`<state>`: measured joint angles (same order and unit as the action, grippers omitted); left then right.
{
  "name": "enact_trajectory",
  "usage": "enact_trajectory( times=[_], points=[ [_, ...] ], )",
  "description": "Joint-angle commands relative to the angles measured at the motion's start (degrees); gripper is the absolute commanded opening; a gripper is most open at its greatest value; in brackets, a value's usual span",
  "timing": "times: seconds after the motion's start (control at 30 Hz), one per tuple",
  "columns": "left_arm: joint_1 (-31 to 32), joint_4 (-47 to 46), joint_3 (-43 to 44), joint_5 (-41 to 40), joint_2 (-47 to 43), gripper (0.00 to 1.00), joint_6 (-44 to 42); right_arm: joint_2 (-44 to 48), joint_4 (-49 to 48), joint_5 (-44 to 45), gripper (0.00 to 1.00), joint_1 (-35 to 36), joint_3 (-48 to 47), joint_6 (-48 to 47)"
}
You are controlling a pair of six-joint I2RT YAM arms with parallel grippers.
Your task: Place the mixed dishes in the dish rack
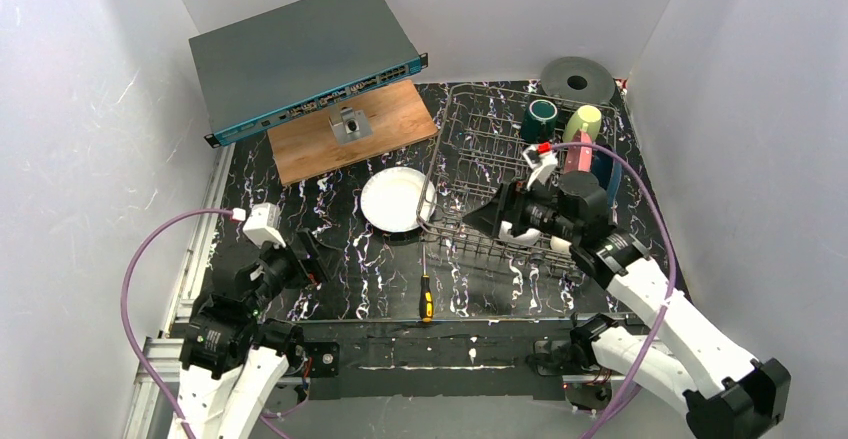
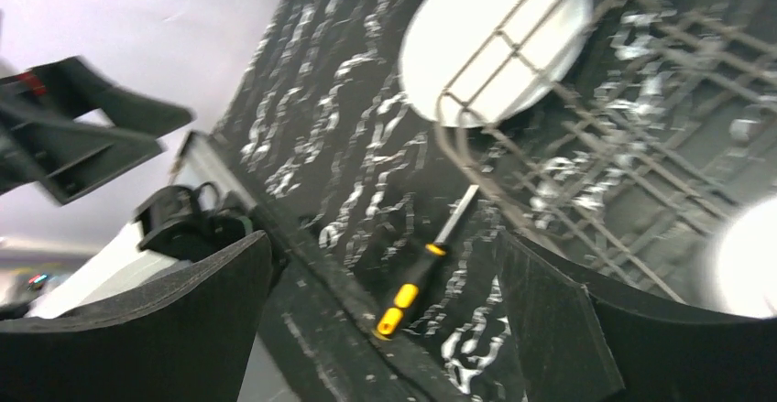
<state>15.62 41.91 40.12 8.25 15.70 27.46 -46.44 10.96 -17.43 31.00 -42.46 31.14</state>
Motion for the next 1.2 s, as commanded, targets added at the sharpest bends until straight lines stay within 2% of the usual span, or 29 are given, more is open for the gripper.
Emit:
enact_trajectory(
  times=[0.0, 0.13, 0.23, 0.33, 0.63, 0.77, 1.0, 1.17],
  points=[
    [0.23, 0.10, 0.76, -2.18, 2.38, 0.98, 2.43, -2.69, -12.98, -10.16, 0.98, 3.46, -1.09, 3.95],
    [0.37, -3.54, -2.80, -2.60, 3.89, 0.98, 12.32, -2.65, -13.00, -8.86, 0.98, 4.76, -0.32, 3.53],
    [0.27, -14.09, -11.14, -1.11, 3.97, 0.90, 23.84, -1.72, -11.33, -6.45, 0.98, 4.77, -0.46, 2.28],
    [0.29, -25.59, -18.24, -3.41, 7.37, 0.80, 33.80, -0.93, -6.00, -3.74, 0.98, 4.76, -1.70, 0.30],
    [0.87, -50.45, -19.52, -4.97, 35.79, 0.67, 36.19, 5.22, 0.26, 2.92, 0.98, 4.76, -0.45, -1.73],
    [0.96, -59.06, -19.47, -5.20, 47.25, 0.56, 38.00, 6.28, 2.38, 4.81, 0.98, 4.75, -1.37, -2.41],
    [1.13, -71.43, -17.26, -5.91, 61.09, 0.53, 37.21, 6.84, 5.81, 6.75, 0.98, 4.68, -3.05, -3.35],
    [1.08, -79.25, -14.96, -5.29, 69.52, 0.40, 37.66, 7.69, 5.74, 7.18, 0.98, 4.68, -2.54, -2.20]
  ],
)
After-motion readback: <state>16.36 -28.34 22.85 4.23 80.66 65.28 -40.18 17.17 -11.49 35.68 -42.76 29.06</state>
